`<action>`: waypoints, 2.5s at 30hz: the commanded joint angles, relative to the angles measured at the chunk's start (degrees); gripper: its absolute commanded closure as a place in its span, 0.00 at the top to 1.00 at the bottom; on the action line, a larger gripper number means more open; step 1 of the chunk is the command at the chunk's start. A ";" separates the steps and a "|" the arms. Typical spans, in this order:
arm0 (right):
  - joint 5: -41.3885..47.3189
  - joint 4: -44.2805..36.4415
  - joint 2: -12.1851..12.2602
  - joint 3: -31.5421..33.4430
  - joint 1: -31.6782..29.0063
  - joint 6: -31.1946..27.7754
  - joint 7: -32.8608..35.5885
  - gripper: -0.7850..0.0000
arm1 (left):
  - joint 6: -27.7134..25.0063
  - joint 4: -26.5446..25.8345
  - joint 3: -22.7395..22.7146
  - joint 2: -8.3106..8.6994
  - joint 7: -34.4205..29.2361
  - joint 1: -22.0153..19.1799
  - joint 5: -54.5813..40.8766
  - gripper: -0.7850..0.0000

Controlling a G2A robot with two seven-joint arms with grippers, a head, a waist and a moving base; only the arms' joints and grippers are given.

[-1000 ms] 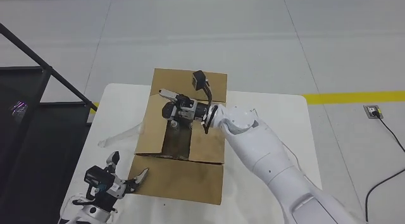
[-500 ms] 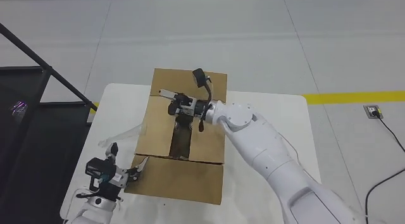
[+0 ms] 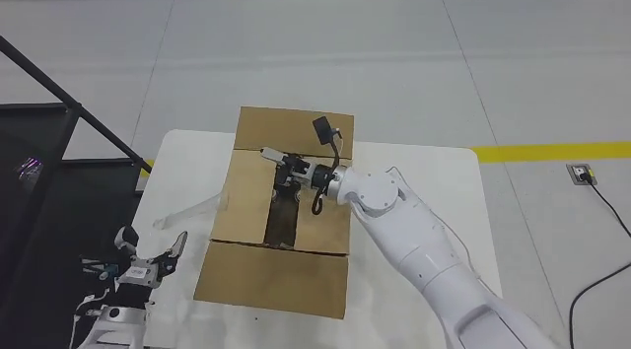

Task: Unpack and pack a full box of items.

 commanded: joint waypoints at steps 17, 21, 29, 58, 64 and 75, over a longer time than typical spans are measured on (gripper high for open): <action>-3.44 -6.72 1.71 2.87 -5.31 4.02 0.75 1.00 | 6.60 9.82 9.07 -1.44 -3.19 -9.88 6.24 1.00; -3.61 -7.30 1.89 3.41 -5.86 4.42 0.89 1.00 | 6.06 10.54 9.79 -1.59 -2.76 -10.43 6.80 1.00; -3.84 -7.85 1.90 3.87 -6.17 4.90 1.36 1.00 | 4.81 9.90 10.01 -1.72 -2.39 -10.23 7.28 1.00; -2.32 -2.38 -0.52 2.49 -3.15 3.61 2.68 1.00 | 0.43 4.23 5.70 -1.61 -0.40 -3.88 5.74 1.00; 0.12 -3.44 -0.75 3.30 -3.29 1.75 4.57 1.00 | -0.65 0.61 3.38 -1.44 2.16 0.72 6.52 1.00; 2.08 -8.42 -2.36 2.04 -4.38 0.93 0.54 1.00 | -1.89 -3.89 5.06 -1.51 2.47 3.36 11.38 1.00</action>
